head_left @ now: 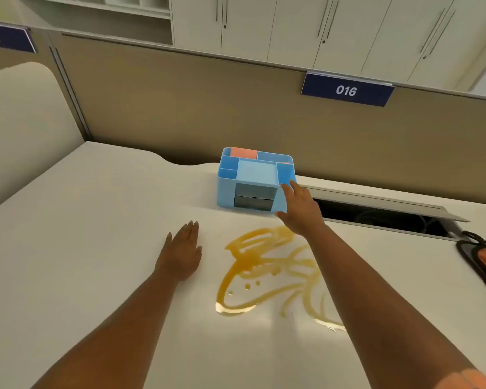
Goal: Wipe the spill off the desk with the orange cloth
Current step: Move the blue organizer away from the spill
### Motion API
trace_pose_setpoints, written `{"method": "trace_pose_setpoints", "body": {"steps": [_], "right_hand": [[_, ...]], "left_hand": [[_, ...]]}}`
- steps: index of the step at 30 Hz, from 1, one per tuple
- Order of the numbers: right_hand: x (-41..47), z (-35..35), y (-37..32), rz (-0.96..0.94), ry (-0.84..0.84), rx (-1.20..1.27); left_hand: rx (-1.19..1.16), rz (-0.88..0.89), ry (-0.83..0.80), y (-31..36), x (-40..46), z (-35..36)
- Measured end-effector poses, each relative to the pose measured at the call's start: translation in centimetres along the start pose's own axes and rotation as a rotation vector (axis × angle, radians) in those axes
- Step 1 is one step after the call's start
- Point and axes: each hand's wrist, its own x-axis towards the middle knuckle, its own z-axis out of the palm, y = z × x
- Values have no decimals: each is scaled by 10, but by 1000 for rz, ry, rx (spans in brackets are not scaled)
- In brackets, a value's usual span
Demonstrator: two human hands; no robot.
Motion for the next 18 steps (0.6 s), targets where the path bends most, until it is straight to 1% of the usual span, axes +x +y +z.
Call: {"method": "trace_pose_setpoints", "body": {"steps": [2,4,7,9,12,15,18], "right_hand": [[9,0,0,15,2,8],[17,1,1,33,-10,13],[26,11,2,48,-30,18],[33,15,3,55,-13,27],[42,20,3,80,79,84],[51,24,2,136,167,146],[60,28,0,200,234,260]], "left_hand": [[41,3,24,0,-1,6],[68,23,113,-1,-4,16],[103,39,163,-6,-3,26],[108,29,179,-4,-5,24],[89,64,227,-8,-3,29],[32,78,235,-9,-3,33],[-21,85,272,-10,-2,35]]}}
